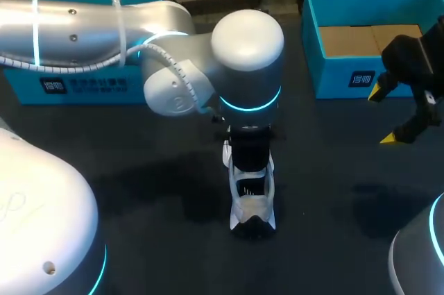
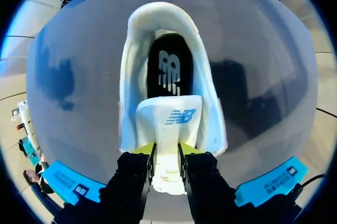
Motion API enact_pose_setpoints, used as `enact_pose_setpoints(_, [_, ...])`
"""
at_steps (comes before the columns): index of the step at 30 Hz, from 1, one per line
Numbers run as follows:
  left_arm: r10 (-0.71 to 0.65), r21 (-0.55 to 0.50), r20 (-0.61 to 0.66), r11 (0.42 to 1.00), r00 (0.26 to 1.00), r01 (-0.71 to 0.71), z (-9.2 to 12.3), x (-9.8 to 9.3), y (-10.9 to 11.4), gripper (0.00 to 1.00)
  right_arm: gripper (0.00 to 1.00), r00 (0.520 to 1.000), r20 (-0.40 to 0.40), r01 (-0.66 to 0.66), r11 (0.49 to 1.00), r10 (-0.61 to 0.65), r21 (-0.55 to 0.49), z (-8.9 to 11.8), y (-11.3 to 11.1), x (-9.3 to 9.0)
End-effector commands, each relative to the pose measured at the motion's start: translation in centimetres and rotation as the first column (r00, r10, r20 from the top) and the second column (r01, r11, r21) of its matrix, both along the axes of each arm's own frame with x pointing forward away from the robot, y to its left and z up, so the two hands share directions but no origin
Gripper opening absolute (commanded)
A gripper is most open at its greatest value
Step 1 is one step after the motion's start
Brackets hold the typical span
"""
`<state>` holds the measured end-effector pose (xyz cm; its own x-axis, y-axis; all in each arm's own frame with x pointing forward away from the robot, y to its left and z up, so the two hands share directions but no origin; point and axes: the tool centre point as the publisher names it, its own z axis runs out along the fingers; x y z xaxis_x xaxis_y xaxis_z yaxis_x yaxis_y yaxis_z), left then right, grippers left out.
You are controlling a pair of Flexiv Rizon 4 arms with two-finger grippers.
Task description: Take the shoe out of the shoebox, open the shoe tongue, remove and reinsert the insole, then place the shoe into the shoebox
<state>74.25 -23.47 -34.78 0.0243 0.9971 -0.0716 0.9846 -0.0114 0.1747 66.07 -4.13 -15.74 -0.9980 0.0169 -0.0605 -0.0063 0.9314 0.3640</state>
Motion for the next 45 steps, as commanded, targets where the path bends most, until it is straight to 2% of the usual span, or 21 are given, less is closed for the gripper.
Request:
enact_pose_setpoints(1, [0.015,-0.037,0.015,0.999,1.000,-0.014,2.0,0.1,0.8,0.30,1.00,1.000,-0.004,-0.001,1.000,0.001,-0.003,-0.1,0.1,0.2])
enact_pose_setpoints(8, [0.098,-0.073,0.000,0.993,0.995,-0.097,5.1,0.2,2.1,0.42,1.00,1.000,-0.004,-0.001,1.000,0.001,-0.003,-0.1,0.1,0.2])
enact_pose_setpoints(10, [0.098,-0.073,0.000,0.993,0.995,-0.097,5.1,0.2,2.1,0.42,1.00,1.000,-0.004,-0.001,1.000,0.001,-0.003,-0.1,0.1,0.2])
enact_pose_setpoints(12, [0.170,-0.086,-0.002,0.982,0.985,-0.169,6.4,-0.1,3.2,0.67,1.00,1.000,-0.004,-0.001,1.000,0.001,-0.003,-0.1,0.1,0.2])
enact_pose_setpoints(13, [0.185,-0.104,-0.013,0.977,0.983,-0.186,6.8,-0.2,3.6,0.92,1.00,1.000,-0.004,-0.001,1.000,0.001,-0.003,-0.1,0.1,0.2])
enact_pose_setpoints(14, [0.185,-0.104,-0.013,0.977,0.983,-0.186,6.8,-0.2,3.6,1.00,1.00,1.000,-0.004,-0.001,1.000,0.001,-0.003,-0.1,0.1,0.2])
enact_pose_setpoints(29, [0.185,-0.104,-0.013,0.977,0.983,-0.186,6.8,-0.2,3.6,1.00,1.00,1.000,-0.004,-0.001,1.000,0.001,-0.003,-0.1,0.1,0.2])
enact_pose_setpoints(30, [0.226,-0.103,-0.049,0.968,0.973,-0.230,7.0,-0.4,3.5,1.00,1.00,1.000,-0.004,-0.001,1.000,0.001,-0.003,-0.1,0.1,0.2])
enact_pose_setpoints(34, [0.452,-0.122,-0.082,0.880,0.888,-0.459,7.5,-1.9,3.6,1.00,1.00,1.000,-0.004,-0.001,1.000,0.001,-0.003,-0.1,0.1,0.2])
enact_pose_setpoints(35, [0.554,-0.117,-0.093,0.819,0.827,-0.561,7.7,-2.4,3.6,1.00,1.00,1.000,-0.004,-0.001,1.000,0.001,-0.003,-0.1,0.1,0.2])
enact_pose_setpoints(38, [0.671,-0.132,-0.156,0.713,0.725,-0.689,8.1,-3.2,3.8,1.00,1.00,1.000,-0.004,-0.001,1.000,0.001,-0.003,-0.1,0.1,0.2])
enact_pose_setpoints(39, [0.685,-0.131,-0.165,0.698,0.710,-0.704,8.1,-3.3,3.8,1.00,1.00,1.000,-0.004,-0.001,1.000,0.001,-0.003,-0.1,0.1,0.2])
enact_pose_setpoints(40, [0.736,-0.164,-0.184,0.631,0.652,-0.758,8.4,-4.0,4.0,1.00,1.00,1.000,-0.004,-0.001,1.000,0.001,-0.003,-0.1,0.1,0.2])
enact_pose_setpoints(43, [0.847,-0.141,-0.238,0.454,0.475,-0.880,8.6,-4.8,4.1,1.00,1.00,1.000,-0.004,-0.001,1.000,0.001,-0.003,-0.1,0.1,0.2])
enact_pose_setpoints(44, [0.863,-0.152,-0.240,0.418,0.444,-0.896,8.5,-5.1,4.2,1.00,1.00,1.000,-0.004,-0.001,1.000,0.001,-0.003,-0.1,0.1,0.2])
enact_pose_setpoints(45, [0.891,-0.163,-0.249,0.347,0.379,-0.923,8.4,-5.4,4.3,1.00,1.00,1.000,-0.004,-0.001,1.000,0.001,-0.003,-0.1,0.1,0.2])
